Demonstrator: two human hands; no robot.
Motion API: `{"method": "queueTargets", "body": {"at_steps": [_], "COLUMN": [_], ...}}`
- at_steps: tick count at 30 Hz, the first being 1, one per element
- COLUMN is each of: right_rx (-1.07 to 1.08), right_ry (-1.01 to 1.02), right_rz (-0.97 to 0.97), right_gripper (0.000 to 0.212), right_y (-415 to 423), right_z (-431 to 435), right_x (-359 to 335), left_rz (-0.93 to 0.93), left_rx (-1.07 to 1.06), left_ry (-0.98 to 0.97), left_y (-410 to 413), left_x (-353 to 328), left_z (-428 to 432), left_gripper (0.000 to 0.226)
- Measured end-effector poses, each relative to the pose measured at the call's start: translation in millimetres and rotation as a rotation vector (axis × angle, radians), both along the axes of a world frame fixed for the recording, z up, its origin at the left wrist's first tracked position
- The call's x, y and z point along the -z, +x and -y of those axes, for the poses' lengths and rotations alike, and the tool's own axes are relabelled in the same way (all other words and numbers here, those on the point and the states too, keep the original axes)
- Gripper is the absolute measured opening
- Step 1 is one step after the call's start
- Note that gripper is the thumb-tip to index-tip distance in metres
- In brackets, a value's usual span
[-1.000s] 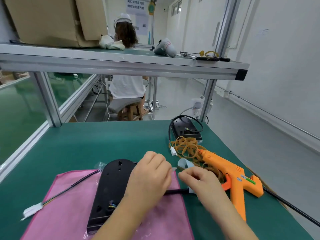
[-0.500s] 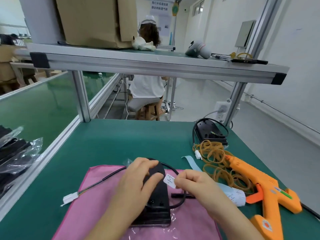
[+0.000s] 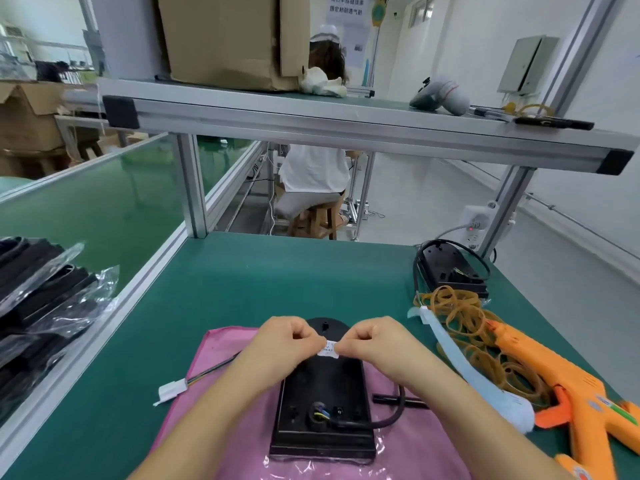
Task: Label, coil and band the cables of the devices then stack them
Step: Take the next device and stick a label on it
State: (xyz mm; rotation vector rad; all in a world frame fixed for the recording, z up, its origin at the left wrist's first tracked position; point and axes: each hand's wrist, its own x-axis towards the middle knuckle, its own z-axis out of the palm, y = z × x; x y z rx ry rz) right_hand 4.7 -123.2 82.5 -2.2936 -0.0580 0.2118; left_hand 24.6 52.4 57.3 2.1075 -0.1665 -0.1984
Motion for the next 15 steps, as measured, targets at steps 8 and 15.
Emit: {"method": "queueTargets", "body": {"at_steps": [8, 15], "right_rx": [0.097, 0.063], "right_ry": [0.057, -0.112], "right_rz": [0.035, 0.016], "right_gripper": [0.017, 0.024], "right_y": [5.2, 12.3], "right_z": [-3.4, -3.5], "right_x": [16.1, 28.9], "left_rz": [0.03, 0.138], "left_rx": [-0.013, -0.053], "left_ry": [-0.003, 0.25], "left_y": [6.6, 2.2], "left_x": [18.0, 21.3], "left_z": [2.5, 5.4], "left_gripper": [0.025, 0.027]}}
